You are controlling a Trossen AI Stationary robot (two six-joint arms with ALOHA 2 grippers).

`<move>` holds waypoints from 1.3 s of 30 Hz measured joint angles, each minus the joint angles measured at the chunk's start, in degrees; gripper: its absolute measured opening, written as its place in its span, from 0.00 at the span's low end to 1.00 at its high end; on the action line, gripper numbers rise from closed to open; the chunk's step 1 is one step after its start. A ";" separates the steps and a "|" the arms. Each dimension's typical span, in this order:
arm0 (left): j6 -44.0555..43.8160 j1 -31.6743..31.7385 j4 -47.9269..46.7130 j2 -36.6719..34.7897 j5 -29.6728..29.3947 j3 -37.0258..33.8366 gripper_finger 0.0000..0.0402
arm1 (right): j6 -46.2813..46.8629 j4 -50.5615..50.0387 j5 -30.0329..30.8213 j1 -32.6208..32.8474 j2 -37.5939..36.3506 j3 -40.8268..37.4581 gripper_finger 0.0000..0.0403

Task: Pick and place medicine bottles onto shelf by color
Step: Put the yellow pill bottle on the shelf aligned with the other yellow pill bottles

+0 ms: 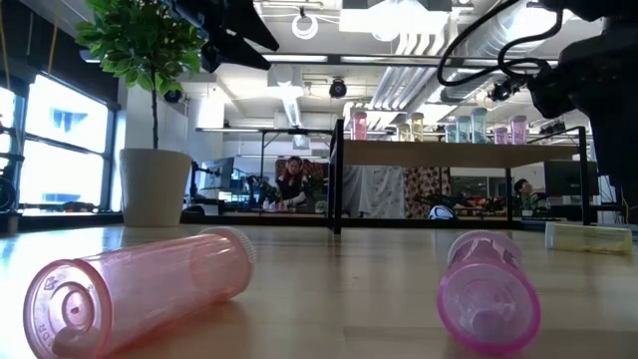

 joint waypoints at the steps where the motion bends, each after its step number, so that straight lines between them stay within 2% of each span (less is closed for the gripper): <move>1: -0.48 0.02 0.02 0.00 -0.02 -0.02 0.52 | -0.17 0.04 0.08 0.00 0.00 -0.13 0.40; 10: -3.05 0.02 0.02 -0.02 -0.04 0.00 0.52 | -1.57 -0.19 9.23 0.00 0.00 -0.24 0.40; 16: -5.10 0.02 0.04 -0.01 -0.09 -0.01 0.52 | -6.26 0.58 8.93 0.00 2.09 -0.24 0.40; 22: -6.41 0.00 0.07 -0.02 -0.17 -0.02 0.52 | -9.30 5.05 6.58 0.31 7.93 -0.24 0.40; 35: -6.61 0.00 0.07 -0.02 -0.17 0.00 0.52 | -6.47 4.73 7.12 4.13 19.79 -0.24 0.40; 39: -6.59 0.00 0.07 -0.02 -0.15 0.00 0.52 | -6.88 5.81 6.82 4.13 22.27 -0.24 0.36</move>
